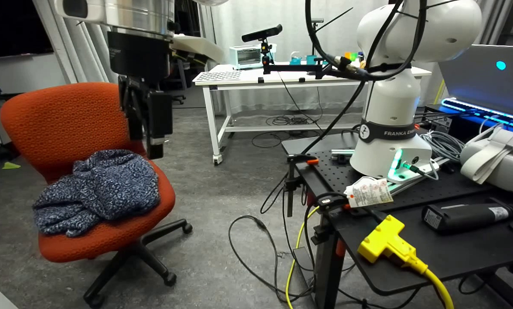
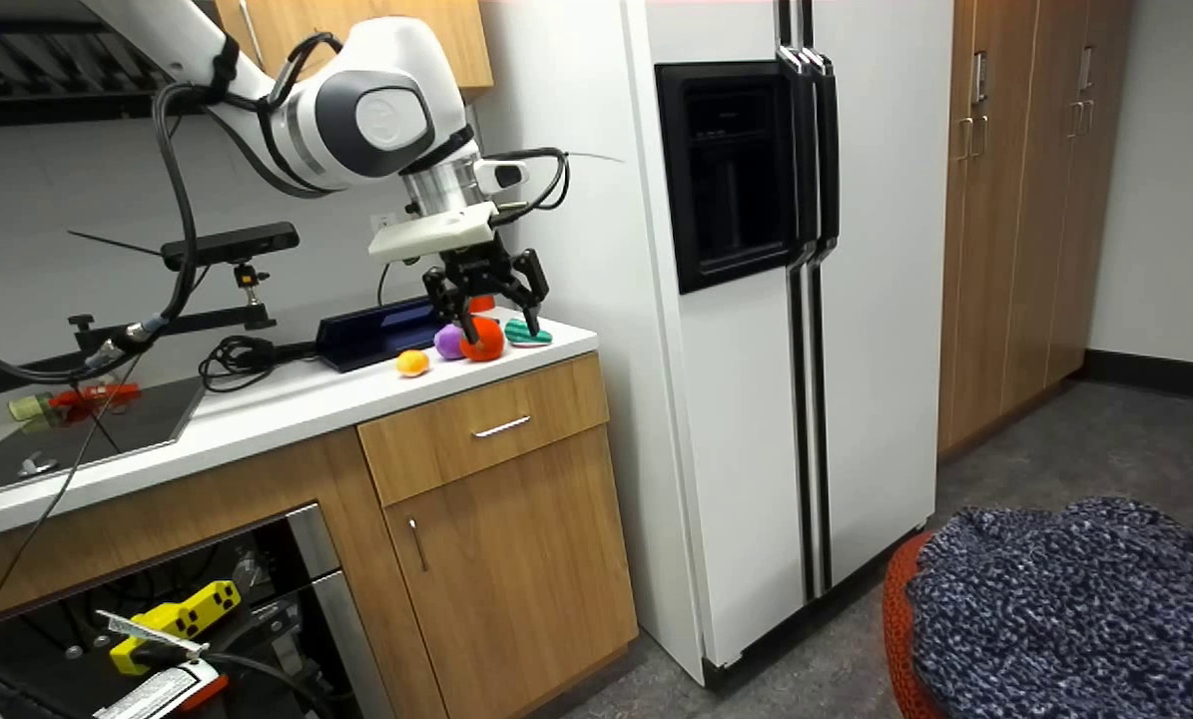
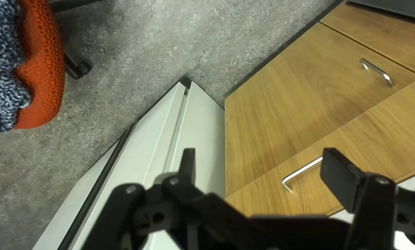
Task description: Close the top drawer
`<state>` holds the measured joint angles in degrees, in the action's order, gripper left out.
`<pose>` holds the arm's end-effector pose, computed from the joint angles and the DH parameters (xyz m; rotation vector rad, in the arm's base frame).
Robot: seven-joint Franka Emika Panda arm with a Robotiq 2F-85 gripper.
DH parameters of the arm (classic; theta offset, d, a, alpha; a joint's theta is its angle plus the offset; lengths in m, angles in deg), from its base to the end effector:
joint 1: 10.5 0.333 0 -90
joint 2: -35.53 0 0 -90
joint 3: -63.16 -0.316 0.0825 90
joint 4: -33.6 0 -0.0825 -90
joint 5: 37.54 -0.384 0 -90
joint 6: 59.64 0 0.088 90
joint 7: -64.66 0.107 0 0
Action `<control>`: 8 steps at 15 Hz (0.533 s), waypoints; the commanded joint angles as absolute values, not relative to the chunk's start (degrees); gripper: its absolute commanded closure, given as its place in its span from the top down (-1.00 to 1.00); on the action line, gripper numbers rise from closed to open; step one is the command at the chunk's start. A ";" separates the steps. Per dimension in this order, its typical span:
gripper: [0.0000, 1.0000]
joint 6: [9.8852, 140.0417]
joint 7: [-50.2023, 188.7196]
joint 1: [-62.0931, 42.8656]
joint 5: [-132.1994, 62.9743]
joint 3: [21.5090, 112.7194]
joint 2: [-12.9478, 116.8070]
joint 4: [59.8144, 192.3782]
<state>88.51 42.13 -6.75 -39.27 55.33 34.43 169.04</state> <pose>0.5092 0.1038 0.3581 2.9857 0.8778 0.3773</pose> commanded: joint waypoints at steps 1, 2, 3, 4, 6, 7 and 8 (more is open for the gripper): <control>1.00 91.33 39.55 -5.81 -42.19 56.66 29.71 173.53; 1.00 91.38 39.21 -5.62 -42.86 56.86 29.17 174.01; 1.00 91.03 38.26 -5.39 -43.79 57.10 28.70 174.36; 1.00 90.78 37.56 -5.17 -44.74 57.34 28.16 174.76; 1.00 89.66 39.82 -5.19 -42.98 57.35 30.59 172.54; 1.00 89.66 39.18 -5.04 -43.58 57.55 30.12 172.97; 1.00 89.66 38.98 -4.97 -43.72 57.67 29.80 173.28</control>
<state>89.73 38.62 -6.21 -44.07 56.47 29.76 173.35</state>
